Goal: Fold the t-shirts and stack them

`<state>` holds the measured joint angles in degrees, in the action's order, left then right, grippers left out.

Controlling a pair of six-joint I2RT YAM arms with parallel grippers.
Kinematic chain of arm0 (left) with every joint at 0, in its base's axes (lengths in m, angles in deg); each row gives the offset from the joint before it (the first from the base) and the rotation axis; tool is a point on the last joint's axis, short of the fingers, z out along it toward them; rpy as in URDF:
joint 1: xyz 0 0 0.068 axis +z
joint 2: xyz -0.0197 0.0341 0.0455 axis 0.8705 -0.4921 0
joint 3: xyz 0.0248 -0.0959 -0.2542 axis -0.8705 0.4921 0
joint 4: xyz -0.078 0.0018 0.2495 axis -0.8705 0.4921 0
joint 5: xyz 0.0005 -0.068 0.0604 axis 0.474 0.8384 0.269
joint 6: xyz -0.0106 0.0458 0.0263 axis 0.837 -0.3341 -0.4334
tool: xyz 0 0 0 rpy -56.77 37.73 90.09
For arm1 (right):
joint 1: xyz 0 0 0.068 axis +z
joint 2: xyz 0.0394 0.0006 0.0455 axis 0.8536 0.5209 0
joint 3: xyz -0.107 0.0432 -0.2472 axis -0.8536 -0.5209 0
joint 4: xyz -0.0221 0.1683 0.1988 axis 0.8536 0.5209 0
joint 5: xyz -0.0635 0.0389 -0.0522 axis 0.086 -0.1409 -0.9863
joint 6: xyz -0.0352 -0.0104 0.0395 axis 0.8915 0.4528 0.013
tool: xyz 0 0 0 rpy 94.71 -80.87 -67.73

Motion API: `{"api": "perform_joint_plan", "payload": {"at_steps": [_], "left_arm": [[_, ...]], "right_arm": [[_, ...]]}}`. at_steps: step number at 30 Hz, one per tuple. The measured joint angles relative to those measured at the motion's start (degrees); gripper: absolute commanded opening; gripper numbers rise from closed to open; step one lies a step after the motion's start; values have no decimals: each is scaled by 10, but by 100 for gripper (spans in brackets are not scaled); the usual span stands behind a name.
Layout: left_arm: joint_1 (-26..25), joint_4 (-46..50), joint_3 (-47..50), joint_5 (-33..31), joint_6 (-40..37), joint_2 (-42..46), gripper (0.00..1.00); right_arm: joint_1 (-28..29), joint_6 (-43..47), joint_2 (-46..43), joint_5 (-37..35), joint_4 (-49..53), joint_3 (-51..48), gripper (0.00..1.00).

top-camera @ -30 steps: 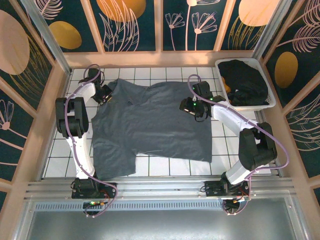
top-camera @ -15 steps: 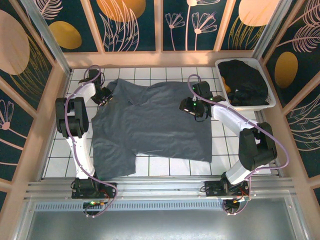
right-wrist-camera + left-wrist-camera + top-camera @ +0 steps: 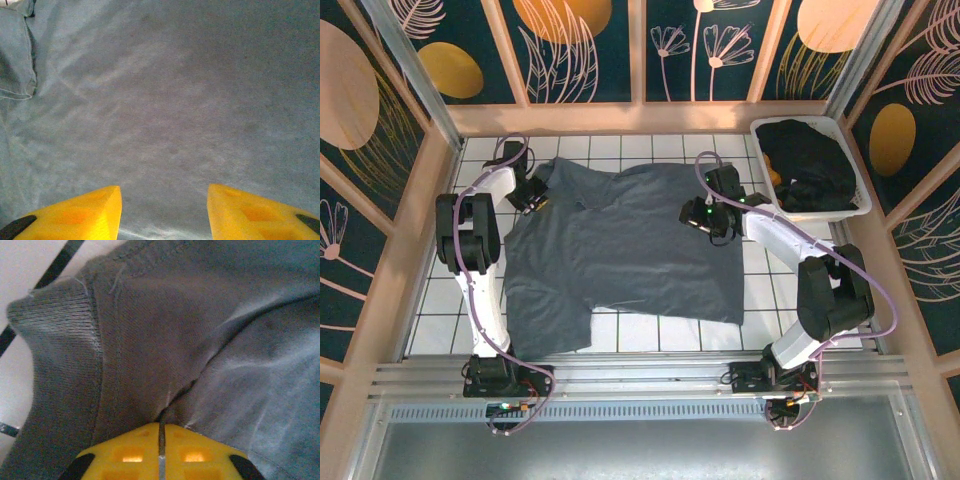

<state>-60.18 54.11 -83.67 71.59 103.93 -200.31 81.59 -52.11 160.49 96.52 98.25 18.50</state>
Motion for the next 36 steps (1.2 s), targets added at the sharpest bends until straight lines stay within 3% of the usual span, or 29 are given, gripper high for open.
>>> {"api": "perform_joint_plan", "payload": {"at_steps": [16,36], "left_arm": [[-2,16,-33,-17,-1,0,2],[-8,20,-44,-13,-2,-16,18]], "right_arm": [[0,0,0,0,0,-3,49],[0,0,-2,0,0,-4,48]]}}
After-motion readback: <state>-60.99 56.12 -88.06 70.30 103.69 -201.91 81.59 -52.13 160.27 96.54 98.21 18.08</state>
